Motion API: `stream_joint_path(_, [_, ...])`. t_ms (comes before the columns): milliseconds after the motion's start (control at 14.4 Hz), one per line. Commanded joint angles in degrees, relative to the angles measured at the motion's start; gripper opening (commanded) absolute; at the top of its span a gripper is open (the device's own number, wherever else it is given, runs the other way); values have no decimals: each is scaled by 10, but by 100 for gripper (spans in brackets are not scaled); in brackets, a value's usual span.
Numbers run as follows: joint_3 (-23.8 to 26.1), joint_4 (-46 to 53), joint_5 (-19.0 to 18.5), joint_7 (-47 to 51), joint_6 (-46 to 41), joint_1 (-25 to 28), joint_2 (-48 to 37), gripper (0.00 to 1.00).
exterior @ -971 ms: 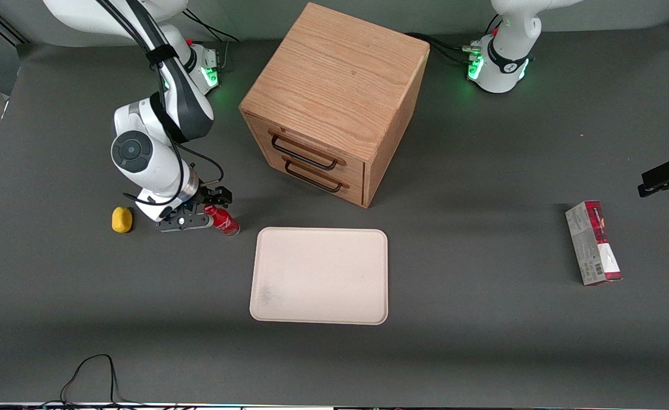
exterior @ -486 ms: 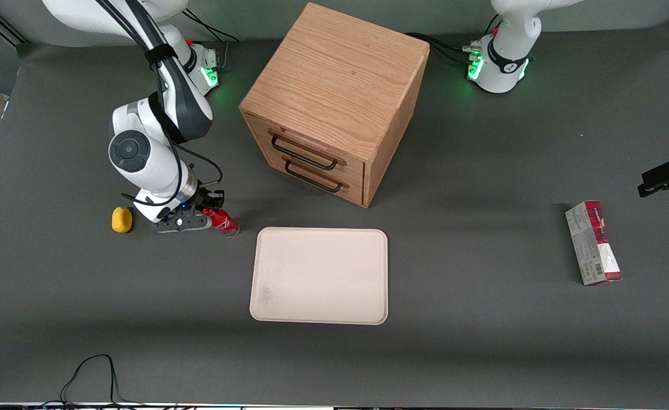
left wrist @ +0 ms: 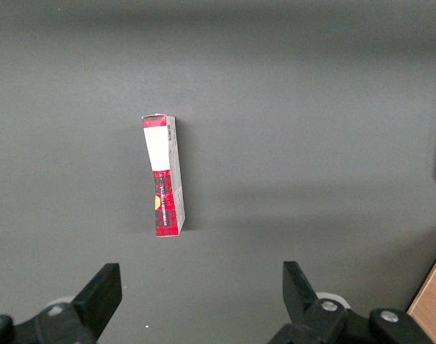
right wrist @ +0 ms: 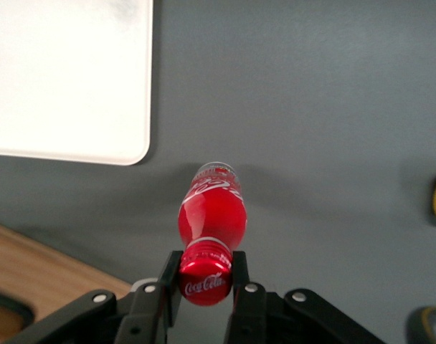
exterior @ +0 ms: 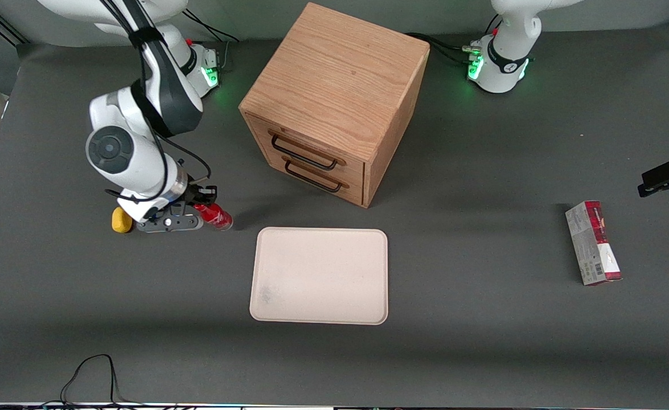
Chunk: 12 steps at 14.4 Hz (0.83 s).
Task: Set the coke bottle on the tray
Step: 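Lower the right gripper and close it around the bottle's cap end, then lift the bottle with the right gripper and carry it toward the tray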
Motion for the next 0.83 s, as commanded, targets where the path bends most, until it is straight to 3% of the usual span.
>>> stream_joint_path(0, [-9, 99, -1, 14, -109, 1, -1, 0])
stream_joint_path(416, [-21, 222, 0, 8, -277, 1, -36, 0])
stream_joint_path(763, [-21, 260, 6, 10, -292, 1, -23, 0])
